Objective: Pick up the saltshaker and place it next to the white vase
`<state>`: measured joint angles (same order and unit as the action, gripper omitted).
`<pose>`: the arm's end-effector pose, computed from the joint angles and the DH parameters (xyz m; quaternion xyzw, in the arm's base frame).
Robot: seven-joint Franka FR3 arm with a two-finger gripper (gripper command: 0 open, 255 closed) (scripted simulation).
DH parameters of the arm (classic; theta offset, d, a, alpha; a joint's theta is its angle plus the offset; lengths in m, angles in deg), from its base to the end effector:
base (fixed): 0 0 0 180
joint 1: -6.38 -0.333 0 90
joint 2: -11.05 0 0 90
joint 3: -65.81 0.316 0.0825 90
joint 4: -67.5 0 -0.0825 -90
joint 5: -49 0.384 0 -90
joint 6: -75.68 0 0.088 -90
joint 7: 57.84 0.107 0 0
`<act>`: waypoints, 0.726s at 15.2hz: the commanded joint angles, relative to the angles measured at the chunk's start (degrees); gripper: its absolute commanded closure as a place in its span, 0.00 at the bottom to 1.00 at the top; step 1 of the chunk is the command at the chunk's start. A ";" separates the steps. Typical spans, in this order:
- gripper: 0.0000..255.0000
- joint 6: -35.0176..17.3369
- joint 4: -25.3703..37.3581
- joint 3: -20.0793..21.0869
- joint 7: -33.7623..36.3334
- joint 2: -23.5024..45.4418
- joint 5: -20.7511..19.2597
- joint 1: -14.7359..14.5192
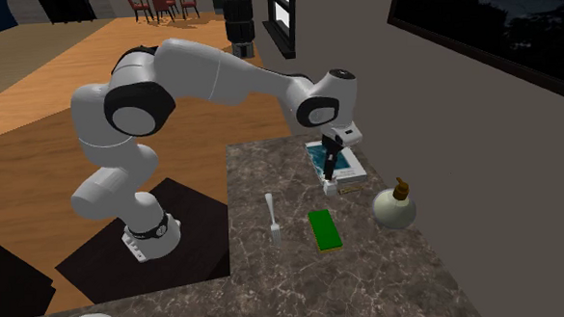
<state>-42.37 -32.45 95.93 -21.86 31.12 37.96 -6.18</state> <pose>0.4977 0.4063 0.3974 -0.9960 -0.0892 -0.0061 0.0064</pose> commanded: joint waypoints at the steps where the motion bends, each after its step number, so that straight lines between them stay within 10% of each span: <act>1: 0.00 -1.07 -0.39 -0.17 0.42 0.78 -0.51 -0.27; 11: 0.00 -3.33 -1.60 -0.54 0.92 1.99 -1.31 -0.51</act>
<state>-45.69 -34.04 95.40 -20.94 33.11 36.66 -6.69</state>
